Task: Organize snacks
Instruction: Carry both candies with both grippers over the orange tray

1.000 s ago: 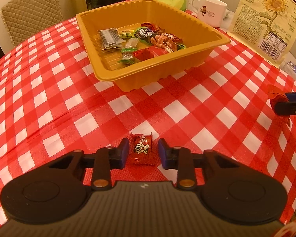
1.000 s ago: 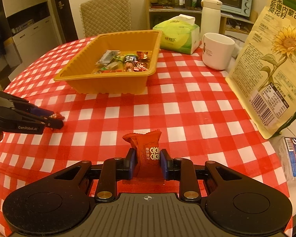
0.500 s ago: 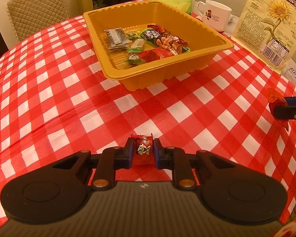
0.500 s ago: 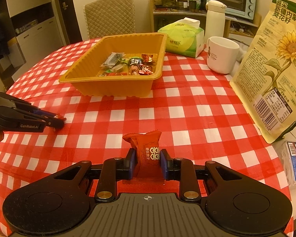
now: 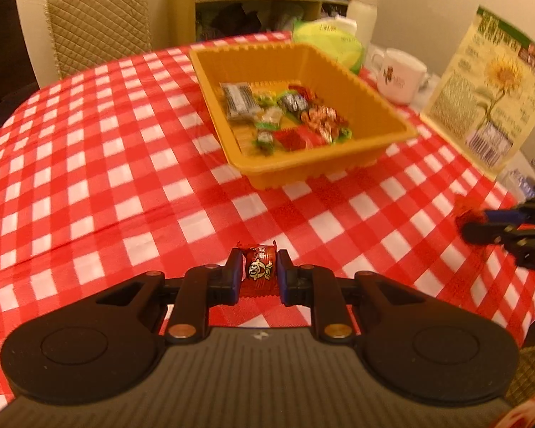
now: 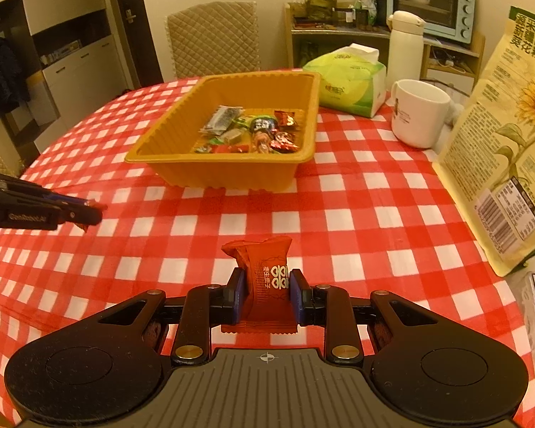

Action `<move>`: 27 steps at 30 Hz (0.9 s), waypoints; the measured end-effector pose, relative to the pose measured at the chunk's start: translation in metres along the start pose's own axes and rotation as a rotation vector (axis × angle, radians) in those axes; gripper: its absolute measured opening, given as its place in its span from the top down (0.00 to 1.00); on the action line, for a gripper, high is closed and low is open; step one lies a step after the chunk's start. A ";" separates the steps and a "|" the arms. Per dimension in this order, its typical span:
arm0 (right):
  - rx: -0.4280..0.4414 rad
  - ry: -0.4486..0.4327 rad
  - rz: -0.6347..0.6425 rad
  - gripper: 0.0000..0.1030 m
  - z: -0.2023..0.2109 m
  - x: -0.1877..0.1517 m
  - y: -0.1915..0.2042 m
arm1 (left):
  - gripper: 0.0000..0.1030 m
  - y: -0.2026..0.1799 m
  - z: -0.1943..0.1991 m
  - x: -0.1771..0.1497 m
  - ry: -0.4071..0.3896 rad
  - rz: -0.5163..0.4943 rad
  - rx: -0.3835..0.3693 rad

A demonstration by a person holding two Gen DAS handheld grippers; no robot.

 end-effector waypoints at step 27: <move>0.100 -0.141 0.006 0.74 -0.019 0.102 0.027 | 0.82 -0.015 -0.006 0.092 -0.129 -0.043 -0.044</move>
Point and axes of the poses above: each gripper's, at about its wrist camera, not at the fingertips, and z roughly against the way its jaws point, y to its left, x to its top, the point moved 6 cm from there along -z, roughly the way its jaws point, and after that the axes turned 1 degree about -z, right-handed, at the moved point
